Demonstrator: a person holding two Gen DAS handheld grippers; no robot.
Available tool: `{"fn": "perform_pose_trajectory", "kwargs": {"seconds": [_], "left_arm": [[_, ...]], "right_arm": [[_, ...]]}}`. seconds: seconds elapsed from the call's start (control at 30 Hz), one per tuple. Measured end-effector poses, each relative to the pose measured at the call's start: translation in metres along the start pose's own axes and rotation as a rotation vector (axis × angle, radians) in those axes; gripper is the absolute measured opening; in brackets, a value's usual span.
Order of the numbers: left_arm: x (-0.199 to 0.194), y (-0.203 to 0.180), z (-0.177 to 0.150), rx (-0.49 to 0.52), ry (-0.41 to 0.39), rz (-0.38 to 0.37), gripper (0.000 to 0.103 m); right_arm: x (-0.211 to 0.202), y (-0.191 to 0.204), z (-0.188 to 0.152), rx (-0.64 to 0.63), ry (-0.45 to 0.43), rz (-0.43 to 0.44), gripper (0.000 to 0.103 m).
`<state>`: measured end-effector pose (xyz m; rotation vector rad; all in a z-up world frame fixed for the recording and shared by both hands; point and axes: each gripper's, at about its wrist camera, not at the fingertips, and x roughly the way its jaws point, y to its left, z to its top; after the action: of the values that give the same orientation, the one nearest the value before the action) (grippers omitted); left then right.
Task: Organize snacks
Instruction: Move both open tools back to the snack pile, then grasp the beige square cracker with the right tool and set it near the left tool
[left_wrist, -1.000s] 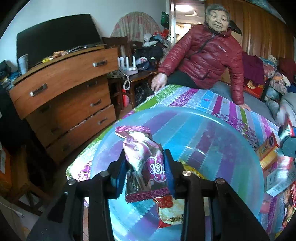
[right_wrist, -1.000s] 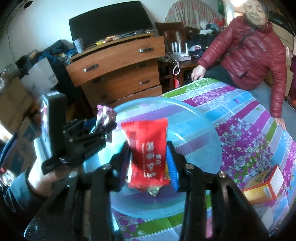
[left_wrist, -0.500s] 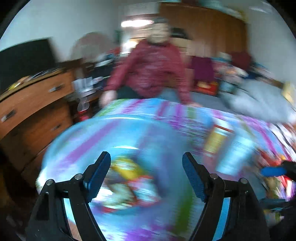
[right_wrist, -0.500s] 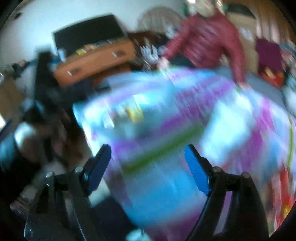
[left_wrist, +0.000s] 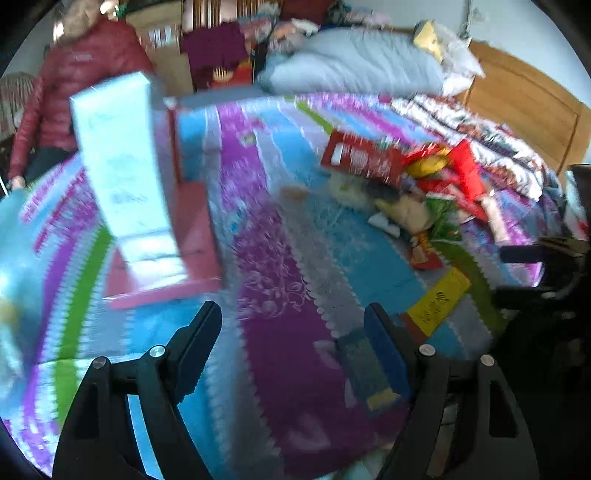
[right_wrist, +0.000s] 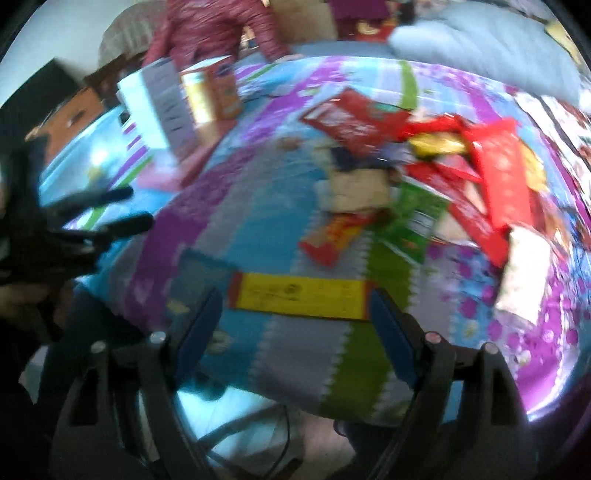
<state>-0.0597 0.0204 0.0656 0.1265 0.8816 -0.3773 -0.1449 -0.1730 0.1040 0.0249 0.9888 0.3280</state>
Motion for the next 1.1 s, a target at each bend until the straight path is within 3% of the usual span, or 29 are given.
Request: {"fn": "perform_pose_trajectory", "kwargs": {"seconds": [0.27, 0.47, 0.63, 0.7, 0.73, 0.77, 0.9, 1.03, 1.1], "left_arm": [[0.046, -0.003, 0.008, -0.035, 0.035, 0.042, 0.081], [0.056, 0.001, 0.008, -0.09, 0.07, 0.066, 0.081], [0.035, 0.0, 0.013, -0.091, 0.046, 0.053, 0.081], [0.026, 0.002, 0.015, -0.109, 0.045, 0.043, 0.081], [0.021, 0.002, 0.015, -0.119, 0.041, 0.038, 0.081], [0.016, 0.002, 0.016, -0.124, 0.032, 0.035, 0.081], [-0.008, -0.001, 0.015, -0.127, -0.01, 0.01, 0.081], [-0.017, 0.0, 0.01, -0.122, -0.013, 0.019, 0.082], [-0.021, 0.005, 0.006, -0.149, -0.012, 0.026, 0.082]], "right_arm": [[0.007, -0.036, -0.009, 0.082, -0.021, 0.037, 0.082], [0.044, -0.039, 0.042, 0.026, -0.032, 0.036, 0.082], [0.099, -0.04, 0.071, -0.003, 0.054, -0.05, 0.082], [0.111, -0.036, 0.073, -0.018, 0.06, -0.09, 0.077], [0.111, -0.034, 0.073, -0.013, 0.053, -0.086, 0.065], [0.108, -0.031, 0.073, 0.003, 0.036, -0.054, 0.059], [0.085, -0.003, 0.071, -0.009, -0.043, 0.058, 0.059], [0.088, 0.042, 0.068, -0.094, 0.019, 0.27, 0.06], [0.081, 0.046, 0.066, -0.112, 0.002, 0.254, 0.066]]}}
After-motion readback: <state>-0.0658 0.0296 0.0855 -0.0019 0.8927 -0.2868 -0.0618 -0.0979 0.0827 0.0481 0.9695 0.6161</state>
